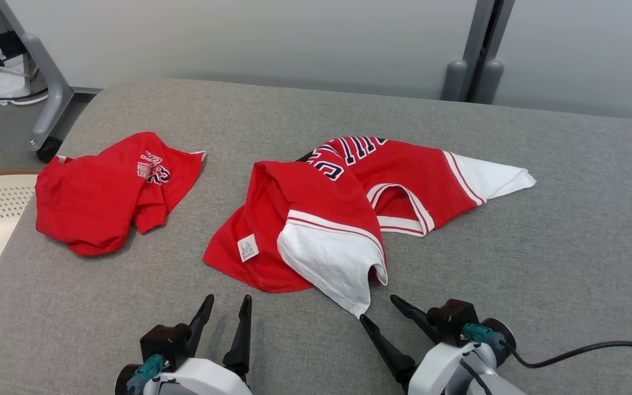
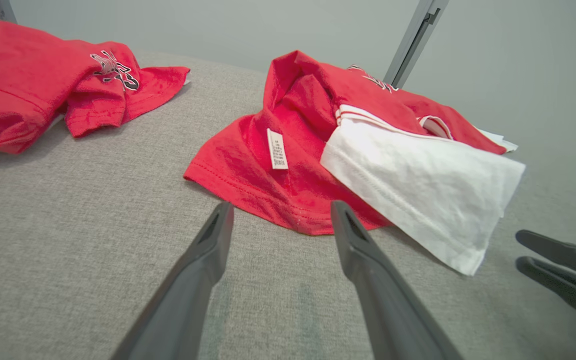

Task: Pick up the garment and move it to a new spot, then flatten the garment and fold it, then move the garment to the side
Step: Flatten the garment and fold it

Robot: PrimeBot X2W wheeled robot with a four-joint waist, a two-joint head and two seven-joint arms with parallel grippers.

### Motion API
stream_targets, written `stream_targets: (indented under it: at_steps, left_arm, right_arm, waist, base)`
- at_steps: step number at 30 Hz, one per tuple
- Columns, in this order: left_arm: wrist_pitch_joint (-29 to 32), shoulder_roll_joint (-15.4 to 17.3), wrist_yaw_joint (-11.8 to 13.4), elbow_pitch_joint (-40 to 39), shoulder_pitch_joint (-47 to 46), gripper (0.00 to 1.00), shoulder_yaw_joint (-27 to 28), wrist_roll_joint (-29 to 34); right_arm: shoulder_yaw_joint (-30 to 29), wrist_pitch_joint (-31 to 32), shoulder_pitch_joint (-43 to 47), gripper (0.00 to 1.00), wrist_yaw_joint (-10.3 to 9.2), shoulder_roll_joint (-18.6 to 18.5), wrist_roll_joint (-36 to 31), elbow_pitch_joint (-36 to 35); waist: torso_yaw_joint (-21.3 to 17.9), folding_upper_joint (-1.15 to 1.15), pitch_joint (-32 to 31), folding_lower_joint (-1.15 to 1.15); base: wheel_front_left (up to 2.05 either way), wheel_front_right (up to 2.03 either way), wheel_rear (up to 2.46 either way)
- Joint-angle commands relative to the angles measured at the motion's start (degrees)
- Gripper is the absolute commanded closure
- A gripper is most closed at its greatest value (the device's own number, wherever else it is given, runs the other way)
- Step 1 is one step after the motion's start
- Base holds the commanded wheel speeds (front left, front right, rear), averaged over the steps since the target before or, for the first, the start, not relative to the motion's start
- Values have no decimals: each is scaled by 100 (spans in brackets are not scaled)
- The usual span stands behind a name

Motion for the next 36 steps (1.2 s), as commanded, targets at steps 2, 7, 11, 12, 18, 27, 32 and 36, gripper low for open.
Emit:
stream_targets:
  at_steps: [2, 7, 11, 12, 18, 27, 32, 36]
  left_arm:
    - [-1, 26, -11, -13, -97, 0, -8, -11]
    - [-1, 27, -3, -48, -169, 0, -47, -48]
    - [-1, 27, 14, -49, -183, 0, -28, -58]
    - [-1, 27, 29, -65, -168, 0, 15, -61]
    - [-1, 26, 32, -81, -14, 0, 154, 11]
    - [-2, 28, -4, -27, 62, 0, 185, 60]
    - [-1, 27, 7, 22, 72, 0, 166, 70]
    - [-1, 28, 6, 56, 67, 0, 142, 60]
  right_arm:
    - [116, -11, -136, 0, -1, -7, 158, 203]
    - [180, -11, -346, 0, -1, 27, 365, 459]
    - [260, -11, -510, 100, -1, 36, 422, 561]
    - [109, -11, -521, 100, -1, -41, 482, 491]
    - [-550, -11, -248, 100, -1, -332, 501, 2]
    - [-1889, -11, -110, 100, -1, -966, 422, -619]
    - [-2476, -11, -238, 100, -1, -1313, 301, -486]
    - [-2490, -8, -296, 100, -1, -1456, 360, -6]
  waist:
    - [149, 0, 82, 0]
    - [340, 0, 232, 0]
    - [442, 0, 314, 0]
    - [449, 0, 296, 0]
    - [192, 0, 130, 0]
    - [-513, 0, -148, 0]
    - [-752, 0, -171, 0]
    - [-833, 0, -168, 0]
  base:
    - [0, 0, 0]
    - [0, 0, 0]
    - [0, 0, 0]
    - [0, 0, 0]
    - [0, 0, 0]
    - [0, 0, 0]
    - [0, 0, 0]
    - [0, 0, 0]
